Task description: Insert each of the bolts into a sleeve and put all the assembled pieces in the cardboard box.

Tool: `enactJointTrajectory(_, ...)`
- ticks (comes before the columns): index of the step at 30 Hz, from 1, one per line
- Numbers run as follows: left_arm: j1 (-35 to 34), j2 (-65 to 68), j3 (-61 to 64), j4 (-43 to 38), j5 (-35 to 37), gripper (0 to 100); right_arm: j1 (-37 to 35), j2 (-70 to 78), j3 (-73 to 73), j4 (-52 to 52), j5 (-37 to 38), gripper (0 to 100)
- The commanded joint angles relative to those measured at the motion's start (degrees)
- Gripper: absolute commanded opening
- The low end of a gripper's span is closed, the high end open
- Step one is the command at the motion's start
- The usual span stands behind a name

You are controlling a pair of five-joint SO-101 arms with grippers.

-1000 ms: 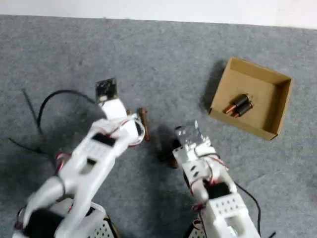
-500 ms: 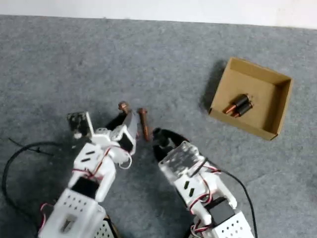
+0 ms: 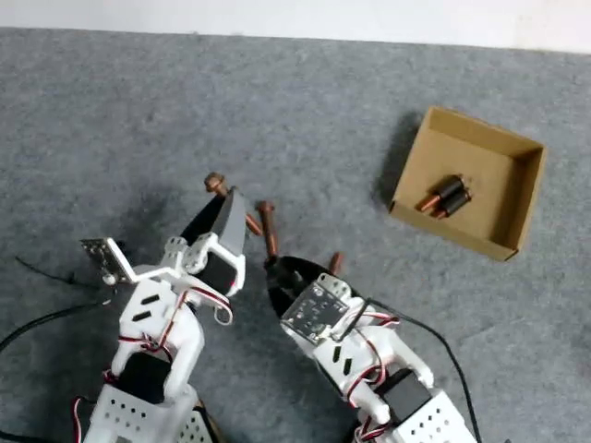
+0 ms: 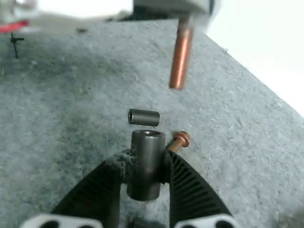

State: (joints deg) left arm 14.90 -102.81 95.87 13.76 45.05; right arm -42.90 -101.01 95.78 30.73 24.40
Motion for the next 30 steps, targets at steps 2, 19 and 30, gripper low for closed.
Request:
enactJointTrajectory(2,4.2,-1.2,1.1,2.7,0.1,1,0.8,0.0,8.5,-0.2,1.4,0.5)
enactJointTrajectory(19,10.8,-1.2,1.3,8.5,0.0,1,3.8,0.0,8.5,-1.4,3.1,0.5)
enactJointTrajectory(30,12.9,-1.2,1.3,12.0,-0.7,1,4.4,0.0,8.5,-1.4,3.1,0.5)
